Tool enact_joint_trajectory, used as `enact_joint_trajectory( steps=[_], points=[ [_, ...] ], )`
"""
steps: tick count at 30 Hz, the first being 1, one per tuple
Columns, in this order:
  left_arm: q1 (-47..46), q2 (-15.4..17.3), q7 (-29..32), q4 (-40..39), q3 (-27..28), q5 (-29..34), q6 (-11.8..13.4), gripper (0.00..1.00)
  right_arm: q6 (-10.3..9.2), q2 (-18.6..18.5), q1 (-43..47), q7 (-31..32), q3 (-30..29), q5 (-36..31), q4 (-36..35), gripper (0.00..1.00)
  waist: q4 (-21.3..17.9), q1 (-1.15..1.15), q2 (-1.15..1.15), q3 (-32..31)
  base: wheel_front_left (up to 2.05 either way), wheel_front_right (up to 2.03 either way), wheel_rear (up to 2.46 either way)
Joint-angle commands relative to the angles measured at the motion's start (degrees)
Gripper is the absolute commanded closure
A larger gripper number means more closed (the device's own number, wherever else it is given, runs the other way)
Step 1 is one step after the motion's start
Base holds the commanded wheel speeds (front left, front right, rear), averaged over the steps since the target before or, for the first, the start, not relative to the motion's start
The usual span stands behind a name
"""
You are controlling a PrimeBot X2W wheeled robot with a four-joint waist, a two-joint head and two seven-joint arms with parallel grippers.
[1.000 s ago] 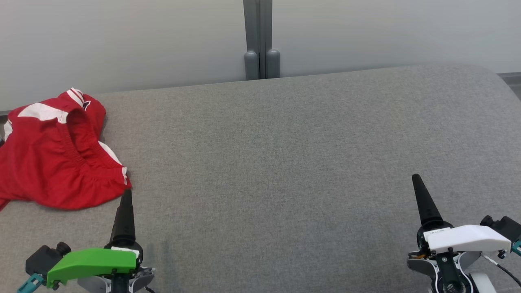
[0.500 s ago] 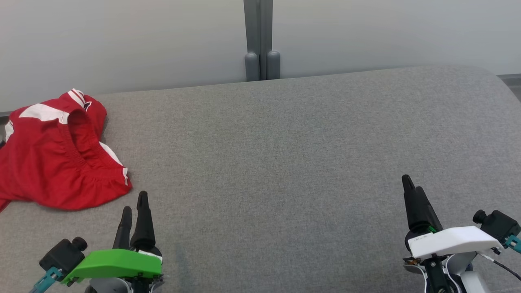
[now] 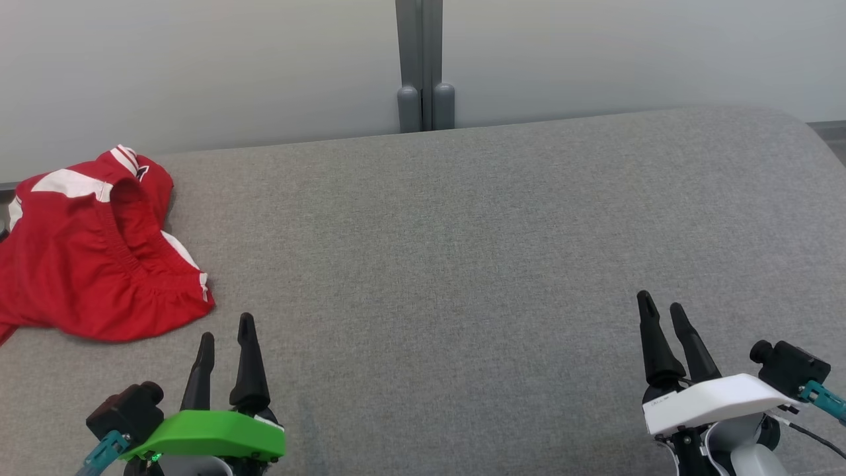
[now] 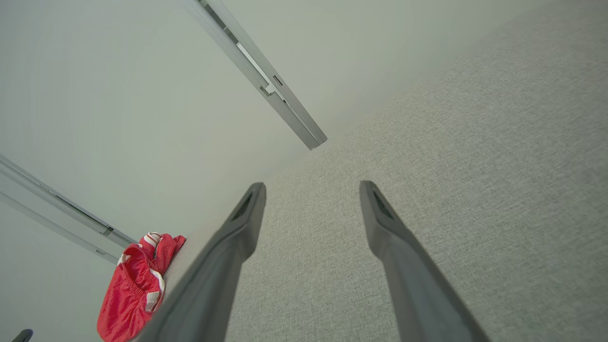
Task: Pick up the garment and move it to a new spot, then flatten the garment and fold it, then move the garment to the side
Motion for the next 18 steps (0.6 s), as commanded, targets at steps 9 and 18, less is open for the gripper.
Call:
enact_joint_trajectory(
  steps=[9, 18],
  points=[
    [0.7, 0.5, -1.9, -0.2, -0.9, 8.4, 0.7, 0.0, 0.02, -0.3, 0.3, -1.9, 1.2, -9.6, -0.4, 0.0, 0.1, 0.0, 0.0, -0.1, 0.0, 0.0, 0.0],
    [1.3, 0.5, -3.1, 0.2, -1.9, 13.2, 1.3, 0.0, 0.03, -0.4, 0.7, -3.2, 1.7, -16.3, 0.0, 0.0, 0.0, 0.0, 0.0, -0.1, 0.0, 0.0, 0.0]
  ],
)
